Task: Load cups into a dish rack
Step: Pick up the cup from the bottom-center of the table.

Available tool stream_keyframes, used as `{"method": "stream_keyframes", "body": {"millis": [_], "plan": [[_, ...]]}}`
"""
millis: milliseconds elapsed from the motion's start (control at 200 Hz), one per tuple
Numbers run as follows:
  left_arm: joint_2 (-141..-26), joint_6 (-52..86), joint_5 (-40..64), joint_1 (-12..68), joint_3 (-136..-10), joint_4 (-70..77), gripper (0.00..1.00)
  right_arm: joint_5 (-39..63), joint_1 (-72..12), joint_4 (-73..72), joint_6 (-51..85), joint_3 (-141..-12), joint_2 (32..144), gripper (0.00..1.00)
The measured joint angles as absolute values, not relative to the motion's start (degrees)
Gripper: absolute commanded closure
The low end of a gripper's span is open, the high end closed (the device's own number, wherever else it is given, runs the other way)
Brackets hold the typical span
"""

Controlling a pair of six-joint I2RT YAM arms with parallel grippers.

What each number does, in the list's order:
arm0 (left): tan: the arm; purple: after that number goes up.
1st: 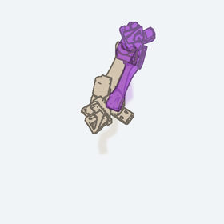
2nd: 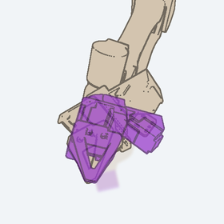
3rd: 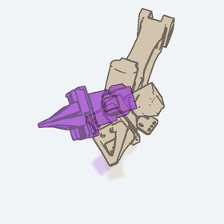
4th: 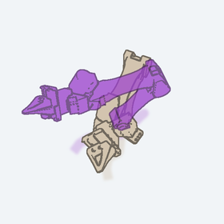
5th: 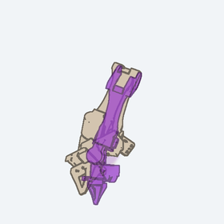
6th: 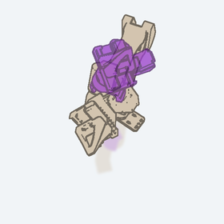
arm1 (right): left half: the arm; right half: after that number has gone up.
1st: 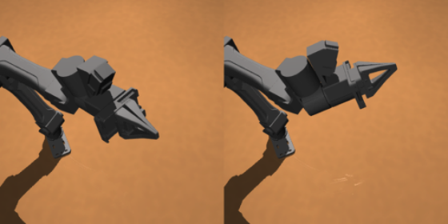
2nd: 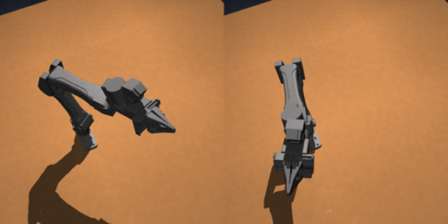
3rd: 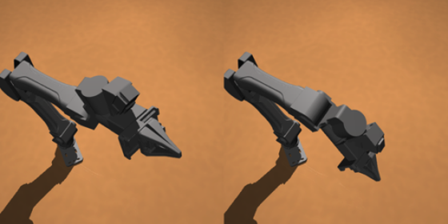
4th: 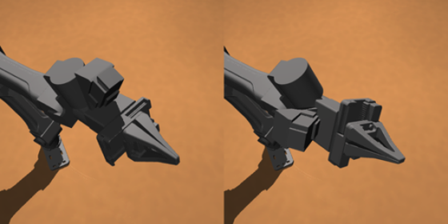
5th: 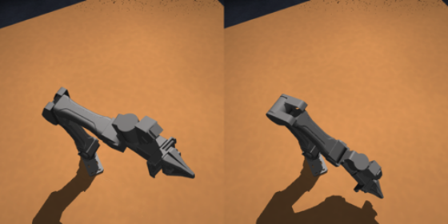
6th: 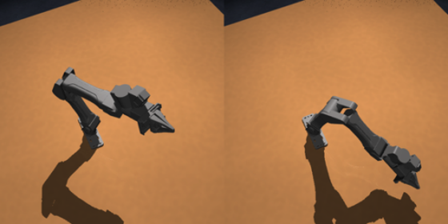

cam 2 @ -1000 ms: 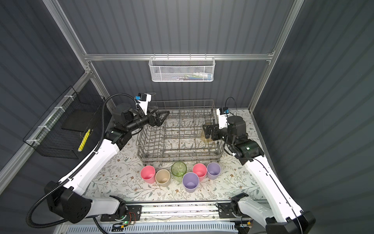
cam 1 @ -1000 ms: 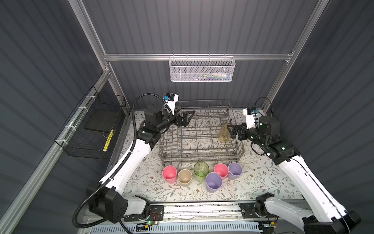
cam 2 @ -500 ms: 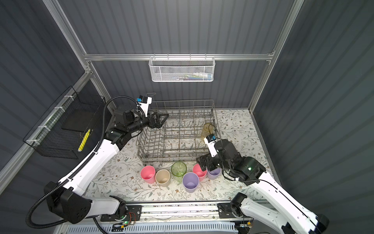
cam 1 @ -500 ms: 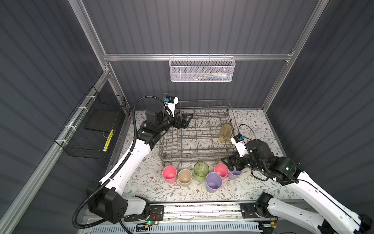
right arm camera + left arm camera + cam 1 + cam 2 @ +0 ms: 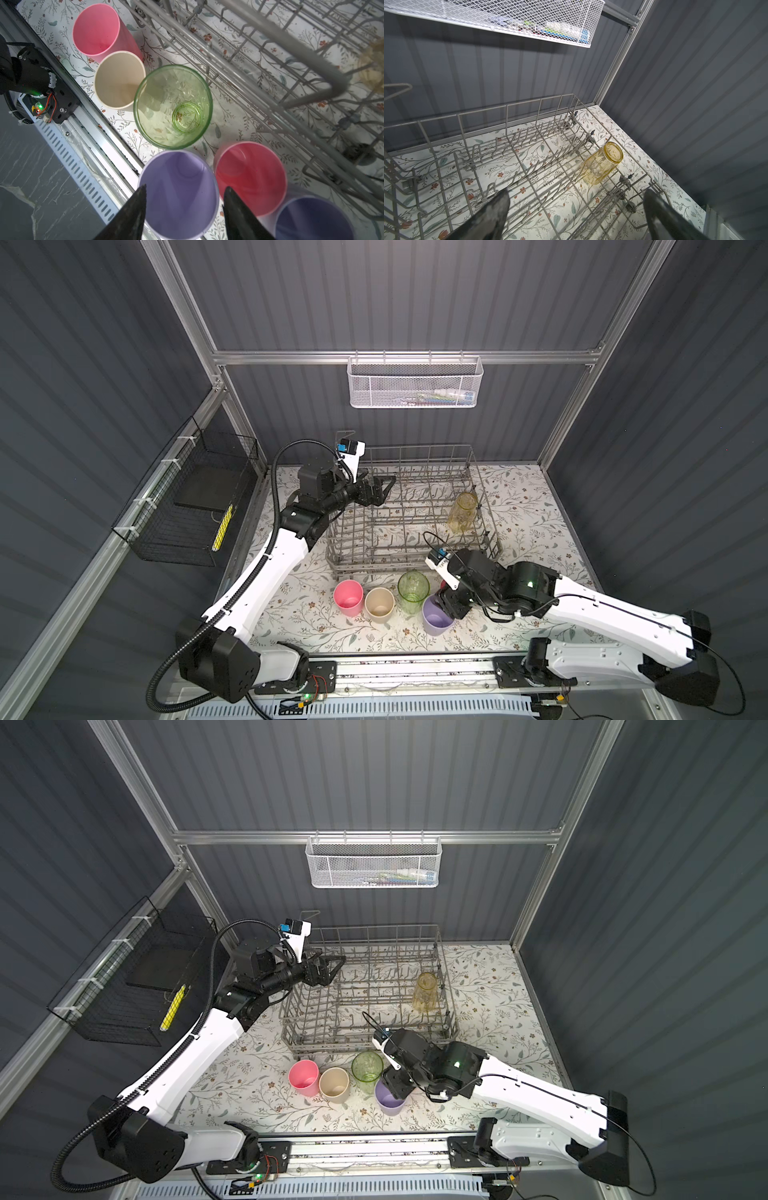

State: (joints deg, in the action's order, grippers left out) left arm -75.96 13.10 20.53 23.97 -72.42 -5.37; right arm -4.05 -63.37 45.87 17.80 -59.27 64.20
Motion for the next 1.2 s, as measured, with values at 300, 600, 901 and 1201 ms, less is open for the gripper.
{"method": "stream_keyframes", "body": {"millis": [300, 600, 901, 1201], "plan": [[-74.2, 13.1, 20.3, 24.0, -71.5, -5.5, 0.0, -3.0, -64.9, 44.8, 13.6, -61.6, 69.1, 0.4], [-73.2, 12.6, 19.6, 24.0, -71.5, -5.6, 0.0, -0.7, -69.6, 48.2, 14.9, -61.6, 64.7, 0.41], [-73.2, 12.6, 19.5, 24.0, -71.5, -5.6, 0.0, 0.1, -71.0, 49.3, 15.7, -59.1, 68.6, 0.43], [-73.2, 12.6, 19.5, 24.0, -70.3, -5.6, 0.01, 1.2, -71.0, 48.4, 15.8, -57.6, 71.9, 0.49]]}}
